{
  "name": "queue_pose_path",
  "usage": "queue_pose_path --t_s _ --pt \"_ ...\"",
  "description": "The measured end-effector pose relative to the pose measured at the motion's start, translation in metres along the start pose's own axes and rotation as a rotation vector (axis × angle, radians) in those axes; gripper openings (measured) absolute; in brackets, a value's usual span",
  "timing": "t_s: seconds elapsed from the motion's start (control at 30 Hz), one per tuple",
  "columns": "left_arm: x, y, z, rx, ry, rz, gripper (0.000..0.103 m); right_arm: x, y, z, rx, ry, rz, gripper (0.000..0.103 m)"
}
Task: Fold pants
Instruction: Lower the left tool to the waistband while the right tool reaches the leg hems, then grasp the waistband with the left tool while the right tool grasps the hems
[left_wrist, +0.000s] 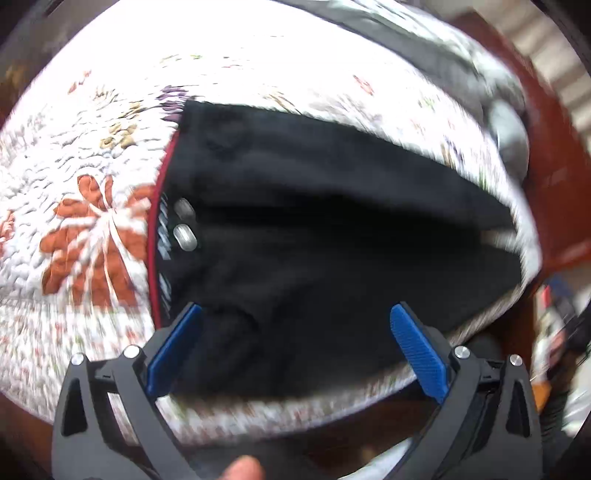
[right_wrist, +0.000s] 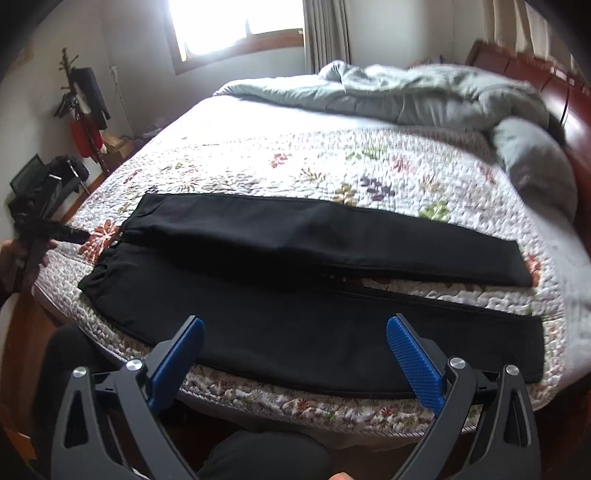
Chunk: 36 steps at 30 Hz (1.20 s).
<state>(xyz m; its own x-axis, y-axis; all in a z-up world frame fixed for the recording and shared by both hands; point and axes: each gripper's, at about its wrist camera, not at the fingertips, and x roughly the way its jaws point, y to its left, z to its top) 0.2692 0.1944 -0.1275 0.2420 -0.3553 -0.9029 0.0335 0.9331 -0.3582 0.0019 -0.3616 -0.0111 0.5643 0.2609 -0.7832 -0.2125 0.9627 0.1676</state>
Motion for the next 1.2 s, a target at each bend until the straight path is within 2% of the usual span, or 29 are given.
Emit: queue_pose_path --t_s 0.13,0.2,0.33,0.43,0.53,0.6,0.7,0.73,0.77,0.8,0.83,0.87,0.93,1.03,1.07,1.2 --pt "0.003 0.045 0.074 -0.038 -0.073 0.032 0.1 0.036 -0.035 0.017 0.077 0.058 0.086 0.1" --pt "0.013 0.064 0.106 -0.063 -0.098 0.011 0.1 0.052 -0.049 0.021 0.108 0.089 0.106 0.1" --pt "0.041 0.074 0.146 -0.046 -0.077 0.01 0.1 0.081 -0.077 0.029 0.167 0.155 0.117 0.099" --pt "0.073 0.076 0.166 -0.005 -0.024 0.003 0.1 0.096 -0.089 0.037 0.183 0.173 0.134 0.099" --pt "0.099 0.086 0.178 0.022 0.012 -0.012 0.099 0.106 -0.1 0.045 0.186 0.185 0.154 0.099" --pt "0.111 0.087 0.179 0.054 0.035 -0.026 0.094 0.112 -0.116 0.053 0.202 0.207 0.209 0.099" --pt "0.12 0.075 0.169 0.172 0.075 0.021 0.084 0.114 -0.155 0.066 0.229 0.219 0.23 0.099" --pt "0.121 0.076 0.168 0.184 0.078 0.037 0.077 0.113 -0.179 0.072 0.263 0.219 0.238 0.099" --pt "0.122 0.078 0.168 0.188 0.081 0.057 0.064 0.112 -0.2 0.077 0.291 0.213 0.236 0.099" --pt "0.122 0.081 0.169 0.186 0.082 0.08 0.056 0.11 -0.216 0.081 0.31 0.207 0.23 0.096" --pt "0.122 0.085 0.172 0.177 0.082 0.088 0.044 0.108 -0.242 0.088 0.332 0.198 0.215 0.084" --pt "0.12 0.089 0.173 0.166 0.084 0.074 0.039 0.108 -0.258 0.093 0.344 0.201 0.196 0.077" --pt "0.117 0.09 0.174 0.166 0.086 0.063 0.033 0.107 -0.295 0.104 0.366 0.212 0.158 0.077" --pt "0.11 0.088 0.173 0.165 0.085 0.059 0.031 0.117 -0.352 0.117 0.401 0.257 0.11 0.077" --pt "0.11 0.087 0.173 0.16 0.085 0.059 0.031 0.122 -0.371 0.12 0.413 0.265 0.061 0.078" --pt "0.111 0.089 0.174 0.119 0.089 0.06 0.031 0.156 -0.422 0.117 0.448 0.317 0.0 0.078"
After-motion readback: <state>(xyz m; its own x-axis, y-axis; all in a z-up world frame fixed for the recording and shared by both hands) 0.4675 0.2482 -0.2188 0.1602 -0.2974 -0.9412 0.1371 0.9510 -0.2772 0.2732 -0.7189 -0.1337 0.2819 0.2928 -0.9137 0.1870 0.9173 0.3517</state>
